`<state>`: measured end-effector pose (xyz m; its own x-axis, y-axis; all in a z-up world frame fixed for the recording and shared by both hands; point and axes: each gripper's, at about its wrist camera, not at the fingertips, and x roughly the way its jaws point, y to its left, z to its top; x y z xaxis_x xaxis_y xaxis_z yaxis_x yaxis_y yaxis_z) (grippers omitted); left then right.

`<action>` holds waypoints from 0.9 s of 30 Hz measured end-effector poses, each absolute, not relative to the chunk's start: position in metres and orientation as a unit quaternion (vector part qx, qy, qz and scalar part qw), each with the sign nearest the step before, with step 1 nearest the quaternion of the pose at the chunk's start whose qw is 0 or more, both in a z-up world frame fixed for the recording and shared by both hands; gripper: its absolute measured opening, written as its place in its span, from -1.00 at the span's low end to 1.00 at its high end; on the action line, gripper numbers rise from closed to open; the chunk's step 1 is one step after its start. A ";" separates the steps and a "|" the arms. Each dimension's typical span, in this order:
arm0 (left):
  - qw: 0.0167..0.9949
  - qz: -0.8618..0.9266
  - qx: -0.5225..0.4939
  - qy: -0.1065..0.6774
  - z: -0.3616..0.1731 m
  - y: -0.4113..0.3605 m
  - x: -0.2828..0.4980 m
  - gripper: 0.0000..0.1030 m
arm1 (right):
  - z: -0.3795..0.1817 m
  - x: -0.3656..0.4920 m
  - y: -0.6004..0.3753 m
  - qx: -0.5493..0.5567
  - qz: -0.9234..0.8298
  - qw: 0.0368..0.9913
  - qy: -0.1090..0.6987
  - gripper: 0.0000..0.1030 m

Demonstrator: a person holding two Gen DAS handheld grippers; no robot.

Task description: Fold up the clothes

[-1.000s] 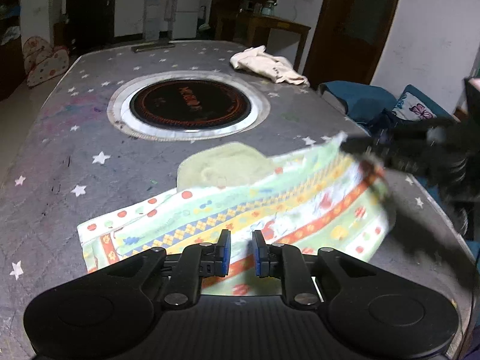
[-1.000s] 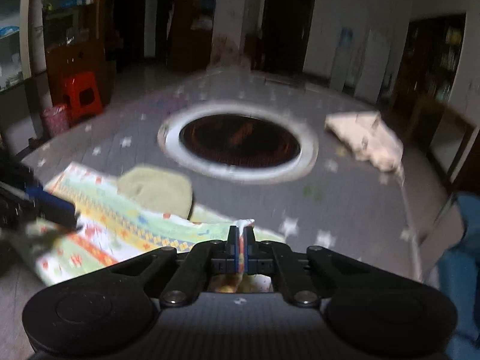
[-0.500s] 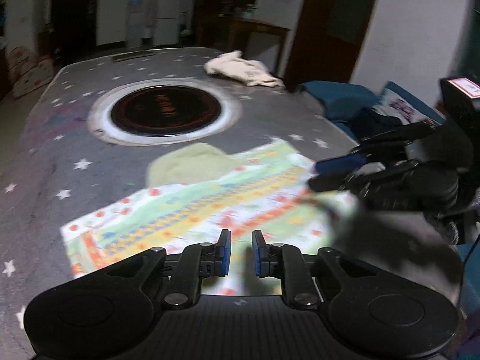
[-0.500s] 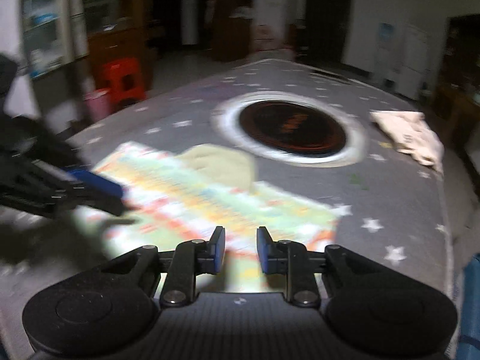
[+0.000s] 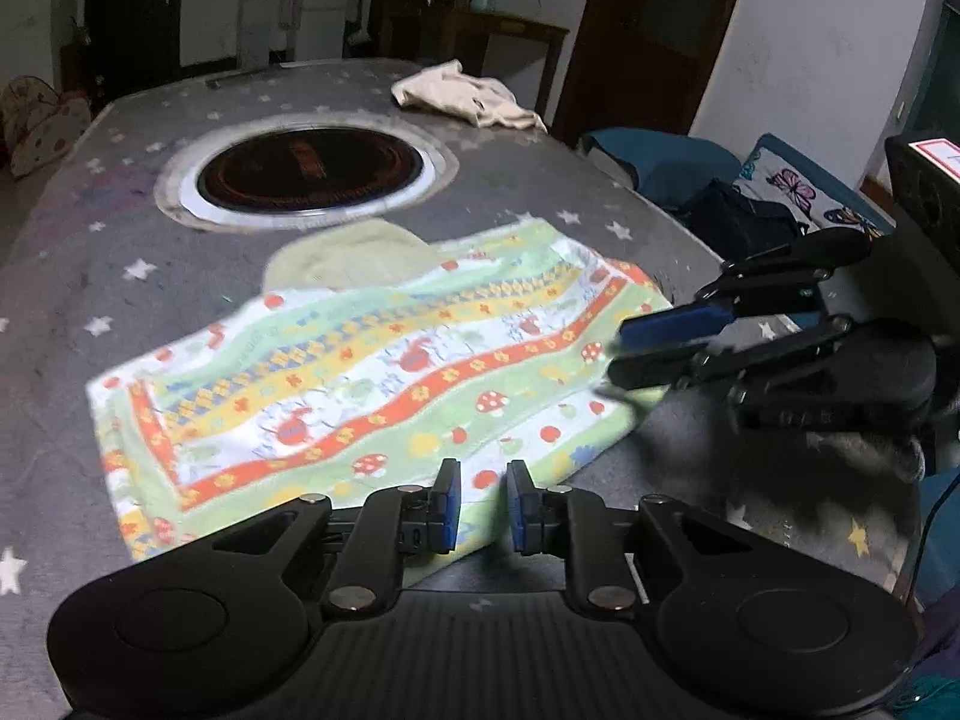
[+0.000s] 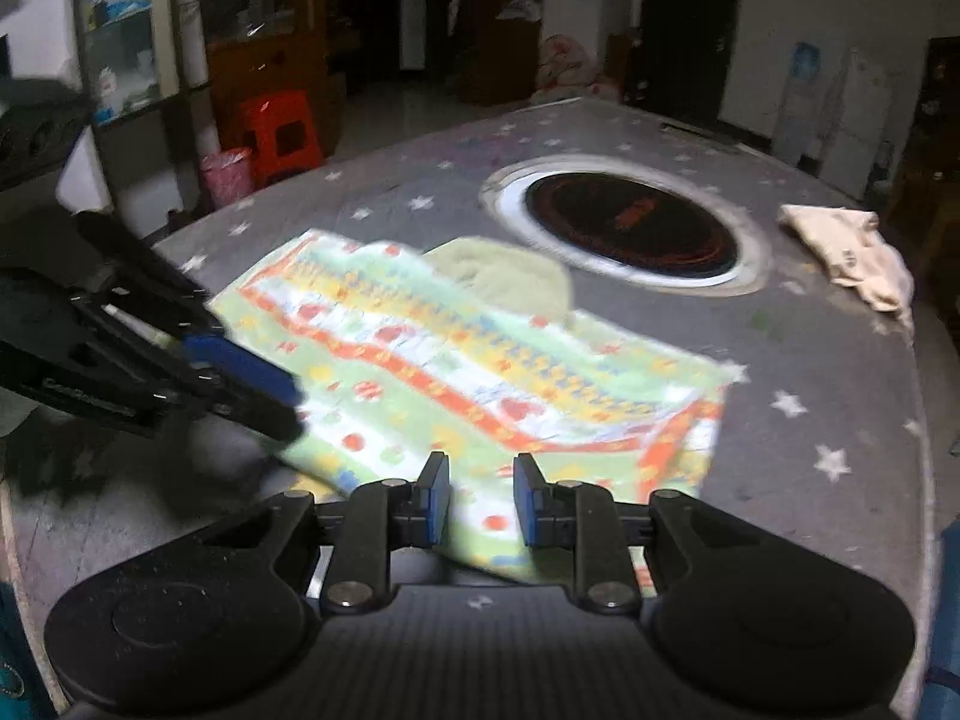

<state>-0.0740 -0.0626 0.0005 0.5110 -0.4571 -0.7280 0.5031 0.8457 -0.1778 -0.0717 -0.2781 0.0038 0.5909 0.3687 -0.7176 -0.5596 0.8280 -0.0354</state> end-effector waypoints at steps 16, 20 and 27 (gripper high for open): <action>0.882 -0.205 -0.026 0.422 -0.005 0.001 -0.090 -0.63 | -0.007 -0.060 -0.261 -0.120 0.278 0.872 0.384 -0.34; 0.882 -0.198 -0.041 0.425 -0.005 0.012 -0.094 -0.62 | -0.015 -0.054 -0.265 -0.101 0.272 0.870 0.398 -0.32; 0.885 -0.181 -0.046 0.426 -0.007 0.017 -0.088 -0.56 | -0.015 -0.048 -0.282 -0.089 0.238 0.881 0.399 -0.23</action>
